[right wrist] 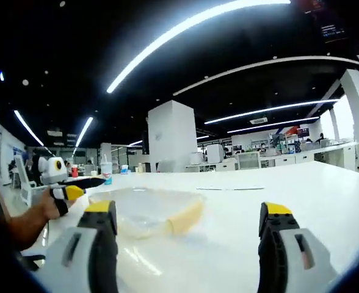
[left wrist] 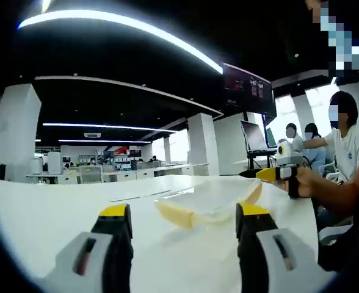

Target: Snap each plastic latch of the storage box into its locked position after aligning the lid with the box until every specified latch is closed and the lid sits flush.

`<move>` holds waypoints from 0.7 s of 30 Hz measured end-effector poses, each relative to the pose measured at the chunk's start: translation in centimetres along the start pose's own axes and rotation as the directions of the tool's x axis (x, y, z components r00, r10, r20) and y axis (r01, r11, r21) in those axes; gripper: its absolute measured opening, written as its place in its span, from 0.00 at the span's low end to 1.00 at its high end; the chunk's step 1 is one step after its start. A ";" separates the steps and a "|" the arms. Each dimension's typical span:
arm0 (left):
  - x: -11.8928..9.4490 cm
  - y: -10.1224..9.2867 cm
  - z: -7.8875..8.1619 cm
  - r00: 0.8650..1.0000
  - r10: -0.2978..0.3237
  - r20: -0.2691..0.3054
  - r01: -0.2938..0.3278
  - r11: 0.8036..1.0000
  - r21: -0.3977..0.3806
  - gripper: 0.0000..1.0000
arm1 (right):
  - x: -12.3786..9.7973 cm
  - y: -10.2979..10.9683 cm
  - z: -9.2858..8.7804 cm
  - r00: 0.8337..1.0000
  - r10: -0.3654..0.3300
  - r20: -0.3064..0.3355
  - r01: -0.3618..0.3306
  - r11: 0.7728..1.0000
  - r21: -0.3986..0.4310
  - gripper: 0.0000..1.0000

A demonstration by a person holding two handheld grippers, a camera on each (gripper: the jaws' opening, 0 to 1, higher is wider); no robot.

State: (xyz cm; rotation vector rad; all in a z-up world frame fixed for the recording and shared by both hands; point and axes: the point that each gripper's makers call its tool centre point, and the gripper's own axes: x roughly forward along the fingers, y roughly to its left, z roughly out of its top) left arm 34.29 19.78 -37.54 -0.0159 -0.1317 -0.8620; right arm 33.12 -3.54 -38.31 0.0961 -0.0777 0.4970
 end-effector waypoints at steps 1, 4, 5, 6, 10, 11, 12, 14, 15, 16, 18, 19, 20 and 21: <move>0.3 0.0 -0.3 1.000 -0.003 -0.011 0.002 1.000 -0.018 0.79 | 0.0 0.1 0.0 1.000 -0.002 -0.001 0.002 1.000 -0.006 0.96; 0.5 0.4 -0.7 0.999 0.015 -0.033 -0.016 0.999 -0.035 0.96 | 0.1 0.2 -0.3 1.000 -0.001 -0.015 0.000 1.000 -0.012 0.97; 0.4 0.3 -0.6 0.999 0.016 -0.029 -0.017 0.999 -0.034 0.97 | 0.1 0.2 -0.3 1.000 -0.001 -0.018 0.001 1.000 -0.012 0.97; 0.4 0.0 -0.4 1.000 -0.002 -0.019 0.001 0.999 -0.043 0.97 | 0.1 0.2 -0.4 1.000 0.001 -0.019 -0.001 1.000 -0.010 0.98; 0.4 0.0 -0.7 0.999 -0.010 -0.034 0.008 0.998 -0.062 1.00 | 0.3 0.4 -0.8 0.999 0.021 -0.040 -0.020 1.000 0.007 1.00; 0.5 0.0 -0.8 0.999 -0.008 -0.041 0.005 0.998 -0.062 1.00 | 0.2 0.5 -0.8 0.999 0.023 -0.039 -0.023 1.000 0.009 1.00; 0.5 -0.1 -1.0 0.999 -0.010 -0.050 0.007 0.999 -0.053 1.00 | 0.2 0.5 -0.8 0.999 0.026 -0.040 -0.025 1.000 0.006 1.00; 0.6 -0.4 -1.2 0.998 -0.022 -0.063 0.019 0.998 -0.052 1.00 | 0.2 0.9 -1.0 0.998 0.045 -0.049 -0.044 0.999 0.014 1.00; 0.6 -0.6 -1.3 0.997 -0.031 -0.066 0.027 0.998 -0.056 1.00 | 0.2 1.0 -1.1 0.998 0.048 -0.051 -0.047 0.999 0.015 1.00; 0.6 -0.6 -1.3 0.997 -0.031 -0.066 0.027 0.998 -0.061 1.00 | 0.2 1.1 -1.1 0.997 0.051 -0.052 -0.050 0.999 0.013 1.00; 0.5 -0.5 -1.1 0.998 -0.035 -0.052 0.031 0.997 -0.074 1.00 | 0.1 1.2 -1.1 0.997 0.053 -0.054 -0.053 0.999 0.009 1.00; 0.5 -0.4 -1.0 0.998 -0.038 -0.047 0.033 0.996 -0.083 1.00 | 0.1 1.3 -1.1 0.997 0.056 -0.055 -0.056 0.998 0.012 1.00; 0.6 -0.5 -1.1 0.998 -0.041 -0.046 0.037 0.995 -0.089 1.00 | 0.1 1.4 -1.2 0.997 0.059 -0.056 -0.058 0.998 0.017 1.00; 0.6 -0.6 -1.1 0.998 -0.051 -0.046 0.046 0.994 -0.101 1.00 | 0.0 1.5 -1.2 0.996 0.061 -0.057 -0.060 0.998 0.019 1.00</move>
